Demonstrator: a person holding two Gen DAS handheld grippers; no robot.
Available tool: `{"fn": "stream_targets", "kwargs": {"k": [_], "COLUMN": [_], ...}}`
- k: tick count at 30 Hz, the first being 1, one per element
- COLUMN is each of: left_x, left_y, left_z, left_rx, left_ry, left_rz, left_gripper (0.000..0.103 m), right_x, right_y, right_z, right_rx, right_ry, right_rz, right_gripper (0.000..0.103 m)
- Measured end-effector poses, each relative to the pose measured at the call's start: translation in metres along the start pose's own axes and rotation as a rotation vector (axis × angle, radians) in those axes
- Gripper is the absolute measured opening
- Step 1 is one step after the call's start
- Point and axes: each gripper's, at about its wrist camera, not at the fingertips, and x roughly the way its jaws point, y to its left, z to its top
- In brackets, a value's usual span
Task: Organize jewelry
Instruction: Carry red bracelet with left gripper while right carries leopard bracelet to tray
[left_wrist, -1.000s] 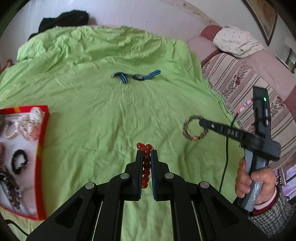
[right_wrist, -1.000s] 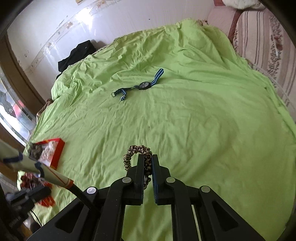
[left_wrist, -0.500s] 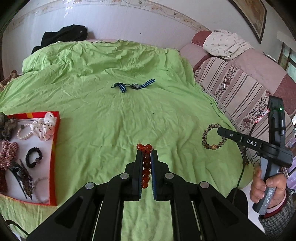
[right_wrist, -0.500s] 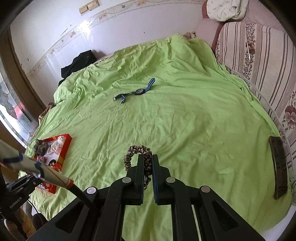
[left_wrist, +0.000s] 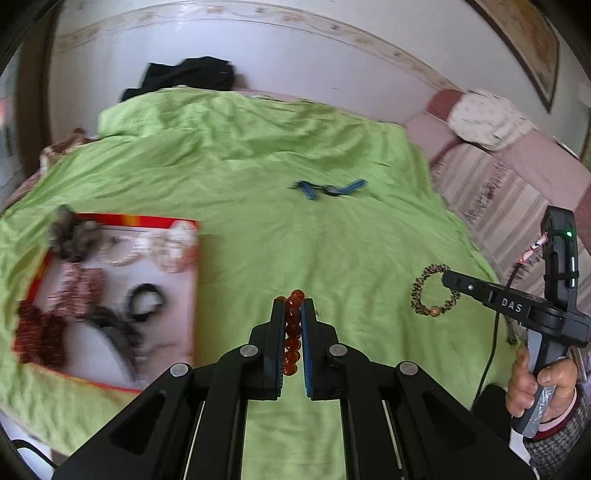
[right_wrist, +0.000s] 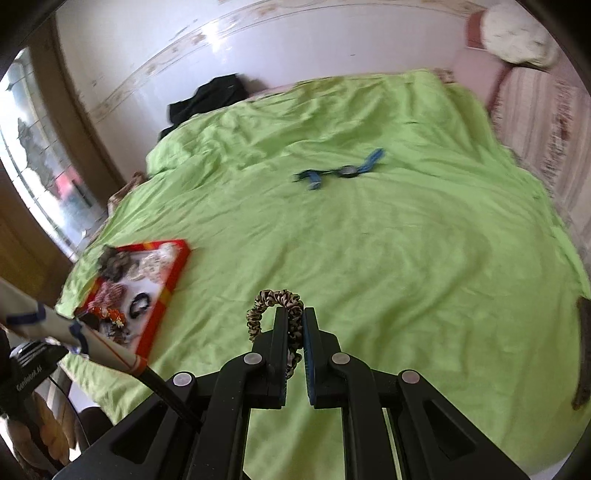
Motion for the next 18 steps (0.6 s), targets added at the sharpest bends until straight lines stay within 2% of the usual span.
{"fn": "stream_targets", "kwargs": {"k": [5,9,13,18], "left_x": [-0.023,-0.031,-0.022,0.004], "left_y": [0.057,0.106,0.144,0.179], "left_z": [0.010,0.022,0.031,0.040], "left_rx": [-0.038,-0.100,-0.150,-0.227], "left_ry": [-0.008,-0.009,0.011,0.052], "left_rz": [0.116,0.174,0.195,0.179], "left_gripper": [0.007,0.007,0.007,0.007], "right_x": [0.032,0.056,0.074,0.103], "right_y": [0.047,0.089,0.127,0.172], "right_z": [0.004,0.004,0.004,0.004], "right_rx": [-0.047,-0.103,-0.147,-0.222], "right_ry": [0.044,0.083,0.112,0.155], "right_rz": [0.109,0.177,0.246,0.280], "right_gripper": [0.008,0.008,0.008,0.008]}}
